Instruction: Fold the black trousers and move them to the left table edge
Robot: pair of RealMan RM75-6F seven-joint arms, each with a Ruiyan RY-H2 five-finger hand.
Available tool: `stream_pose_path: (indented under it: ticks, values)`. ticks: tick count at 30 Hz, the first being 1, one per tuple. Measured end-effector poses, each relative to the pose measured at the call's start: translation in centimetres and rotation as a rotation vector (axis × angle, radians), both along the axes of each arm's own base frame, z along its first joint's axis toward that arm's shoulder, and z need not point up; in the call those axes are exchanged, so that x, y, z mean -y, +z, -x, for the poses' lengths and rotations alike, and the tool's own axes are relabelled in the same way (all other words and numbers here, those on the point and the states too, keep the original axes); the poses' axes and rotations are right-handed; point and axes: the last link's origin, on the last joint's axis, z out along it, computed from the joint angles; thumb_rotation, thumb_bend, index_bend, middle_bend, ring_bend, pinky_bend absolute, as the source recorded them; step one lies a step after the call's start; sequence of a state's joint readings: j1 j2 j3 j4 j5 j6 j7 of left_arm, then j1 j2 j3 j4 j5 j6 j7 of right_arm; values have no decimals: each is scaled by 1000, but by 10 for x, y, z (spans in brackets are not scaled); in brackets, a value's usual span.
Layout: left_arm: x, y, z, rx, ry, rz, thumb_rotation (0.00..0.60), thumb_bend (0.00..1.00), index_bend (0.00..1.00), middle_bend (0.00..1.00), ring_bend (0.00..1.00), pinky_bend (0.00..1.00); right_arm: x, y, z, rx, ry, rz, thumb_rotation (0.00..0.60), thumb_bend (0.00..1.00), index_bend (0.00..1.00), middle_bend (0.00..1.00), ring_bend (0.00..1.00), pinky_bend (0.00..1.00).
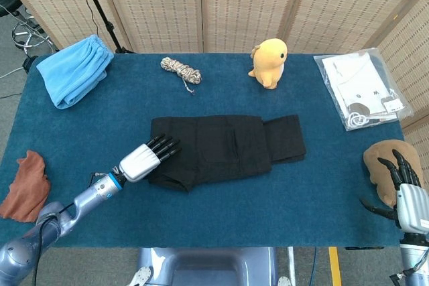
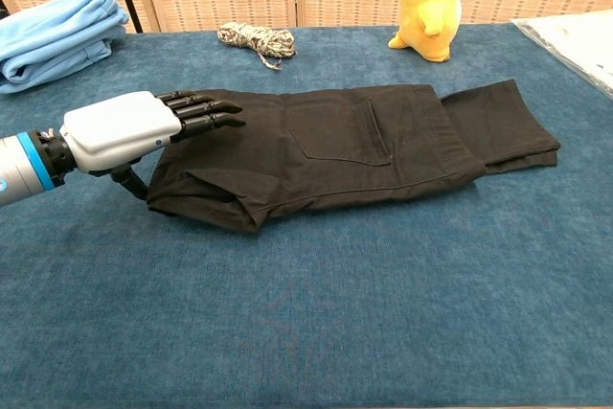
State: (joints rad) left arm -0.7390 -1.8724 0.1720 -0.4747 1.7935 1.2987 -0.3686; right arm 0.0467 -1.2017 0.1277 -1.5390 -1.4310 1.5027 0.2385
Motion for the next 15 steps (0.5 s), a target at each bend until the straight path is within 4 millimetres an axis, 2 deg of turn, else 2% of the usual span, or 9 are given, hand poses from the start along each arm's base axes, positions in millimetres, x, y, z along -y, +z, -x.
stream_pose_path:
  ticks: [2,9,12,14,15]
  values:
    - [0,-1,-2,8,-6,2,600,477,256,29,100,176,0,0,0,0,0,2,600,0,167,21,0,103]
    - [-1,-1,-4,19,-30,-22,600,495,344,130,195,255,0,1,0,3,2,1,600,0,167,21,0,103]
    - [-1,-1,-2,19,-29,-37,600,498,462,267,281,335,-1,1,-1,6,2,-3,600,0,167,21,0,103]
    - [-2,0,-1,14,-31,-45,600,500,579,388,351,391,-1,1,0,7,1,-3,600,0,167,21,0,103]
    - [-2,1,0,11,-32,-47,600,500,605,412,371,405,0,1,0,7,0,-2,600,0,167,21,0,103]
